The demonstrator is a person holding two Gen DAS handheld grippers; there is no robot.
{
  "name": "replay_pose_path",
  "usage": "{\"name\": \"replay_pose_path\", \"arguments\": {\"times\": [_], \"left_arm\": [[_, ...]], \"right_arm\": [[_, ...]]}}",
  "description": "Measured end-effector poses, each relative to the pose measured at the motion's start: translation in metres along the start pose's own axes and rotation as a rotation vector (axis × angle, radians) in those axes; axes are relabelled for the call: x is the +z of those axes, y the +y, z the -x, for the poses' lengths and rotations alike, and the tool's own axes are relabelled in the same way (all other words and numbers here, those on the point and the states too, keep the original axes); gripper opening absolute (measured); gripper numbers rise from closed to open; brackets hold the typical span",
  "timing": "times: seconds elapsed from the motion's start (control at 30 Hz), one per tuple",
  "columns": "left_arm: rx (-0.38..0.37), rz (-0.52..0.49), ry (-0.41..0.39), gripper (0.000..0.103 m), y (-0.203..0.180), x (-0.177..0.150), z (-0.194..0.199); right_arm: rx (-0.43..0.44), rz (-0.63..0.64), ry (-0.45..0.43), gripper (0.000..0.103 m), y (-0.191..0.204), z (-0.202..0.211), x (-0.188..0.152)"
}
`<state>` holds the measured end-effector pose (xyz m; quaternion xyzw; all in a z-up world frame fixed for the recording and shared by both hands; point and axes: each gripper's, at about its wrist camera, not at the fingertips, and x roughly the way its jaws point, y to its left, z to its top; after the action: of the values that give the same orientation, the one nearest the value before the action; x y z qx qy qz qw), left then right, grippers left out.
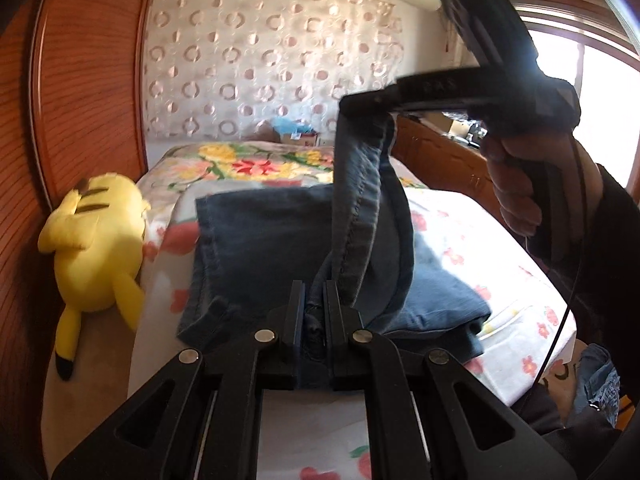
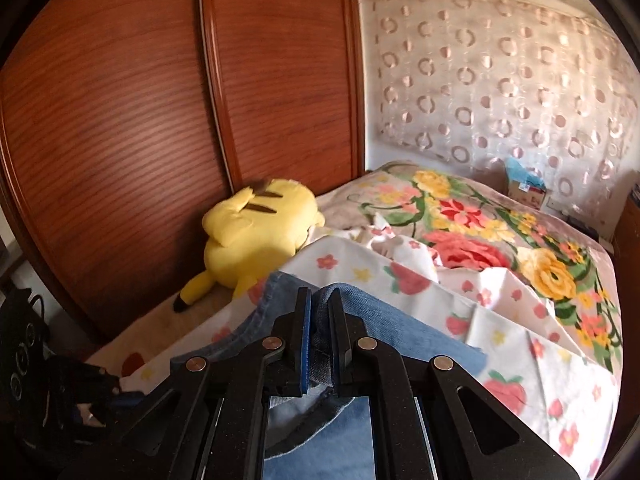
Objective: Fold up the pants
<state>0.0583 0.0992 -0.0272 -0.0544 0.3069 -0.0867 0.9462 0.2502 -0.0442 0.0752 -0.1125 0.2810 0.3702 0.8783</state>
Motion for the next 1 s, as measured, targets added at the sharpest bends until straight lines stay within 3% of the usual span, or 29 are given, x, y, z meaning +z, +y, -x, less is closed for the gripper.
{"name": "replay_pose_path", "arguments": {"times": [0.3, 0.5, 0.57, 0.63, 0.8, 0.9, 1.0], "left_arm": [[0.056, 0.062, 0.026, 0.01, 0.031, -0.013, -0.002], [0.101, 0.078, 0.033, 0.03, 0.047, -0.016, 0.0], [0.118, 0.079, 0.031, 0.05, 0.049, -0.017, 0.001], [0.132, 0.078, 0.028, 0.051, 0.052, -0.017, 0.003], [0.124, 0.085, 0.021, 0.069, 0.054, -0.016, 0.004], [0.128, 0.084, 0.016, 0.072, 0.052, -0.015, 0.005], [0.128, 0.083, 0.016, 0.072, 0.051, -0.015, 0.004]], "right_arm": [[-0.011, 0.032, 0.08, 0.007, 0.015, -0.054, 0.03], [-0.003, 0.021, 0.118, 0.007, 0.019, -0.088, 0.039], [-0.007, 0.026, 0.128, 0.007, 0.022, -0.096, 0.041], [-0.009, 0.027, 0.135, 0.007, 0.025, -0.105, 0.043], [-0.038, 0.032, 0.147, 0.009, 0.029, -0.111, 0.044], [-0.03, 0.033, 0.128, 0.016, 0.031, -0.106, 0.044], [-0.026, 0.037, 0.098, 0.03, 0.03, -0.097, 0.042]]}}
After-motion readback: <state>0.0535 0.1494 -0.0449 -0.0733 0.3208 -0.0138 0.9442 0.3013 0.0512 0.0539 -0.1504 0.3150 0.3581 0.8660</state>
